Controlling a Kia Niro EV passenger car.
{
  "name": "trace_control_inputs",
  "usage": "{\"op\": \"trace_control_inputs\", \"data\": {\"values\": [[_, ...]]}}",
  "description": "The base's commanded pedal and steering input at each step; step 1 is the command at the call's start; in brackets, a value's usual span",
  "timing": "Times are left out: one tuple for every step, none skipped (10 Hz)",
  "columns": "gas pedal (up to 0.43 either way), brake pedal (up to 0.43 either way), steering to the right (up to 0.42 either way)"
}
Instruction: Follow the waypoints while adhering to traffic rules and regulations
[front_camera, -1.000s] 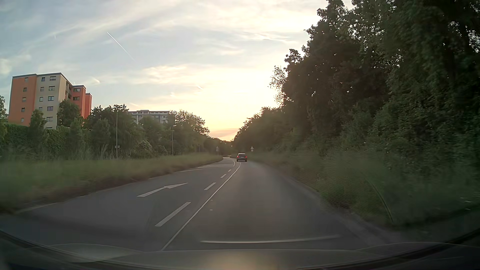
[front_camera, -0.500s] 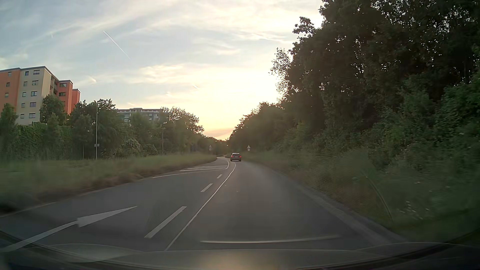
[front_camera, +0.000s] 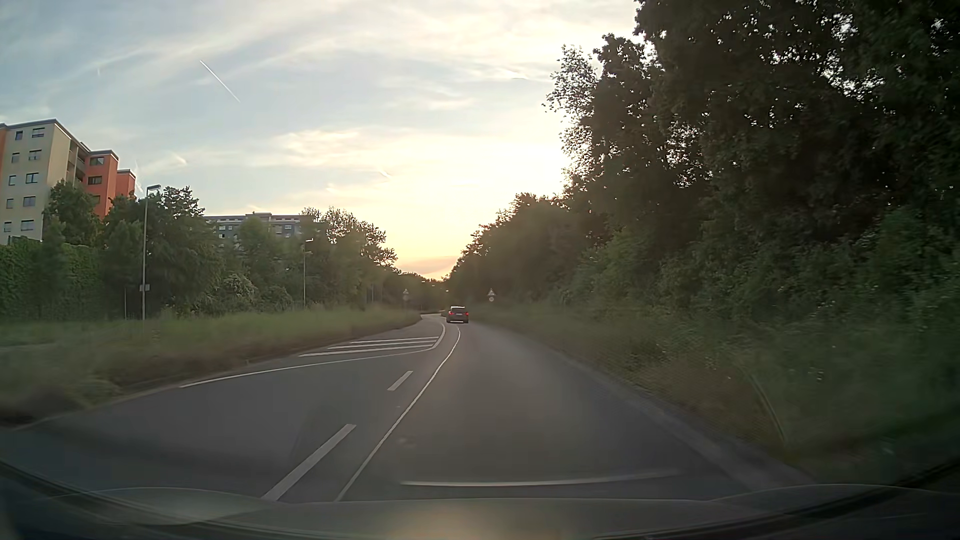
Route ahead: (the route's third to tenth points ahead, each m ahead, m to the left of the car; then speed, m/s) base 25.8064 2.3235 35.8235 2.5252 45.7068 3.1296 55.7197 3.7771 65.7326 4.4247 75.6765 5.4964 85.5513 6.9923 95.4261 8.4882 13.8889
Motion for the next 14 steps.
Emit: {"op": "trace_control_inputs", "data": {"values": [[0.098,0.0,0.002],[0.098,0.0,-0.001],[0.098,0.0,-0.004],[0.098,0.0,-0.006],[0.098,0.0,-0.006],[0.098,0.0,-0.006],[0.098,0.0,-0.006],[0.098,0.0,-0.006],[0.098,0.0,-0.006],[0.098,0.0,-0.007],[0.098,0.0,-0.011],[0.098,0.0,-0.016],[0.098,0.0,-0.016],[0.098,0.0,-0.016]]}}
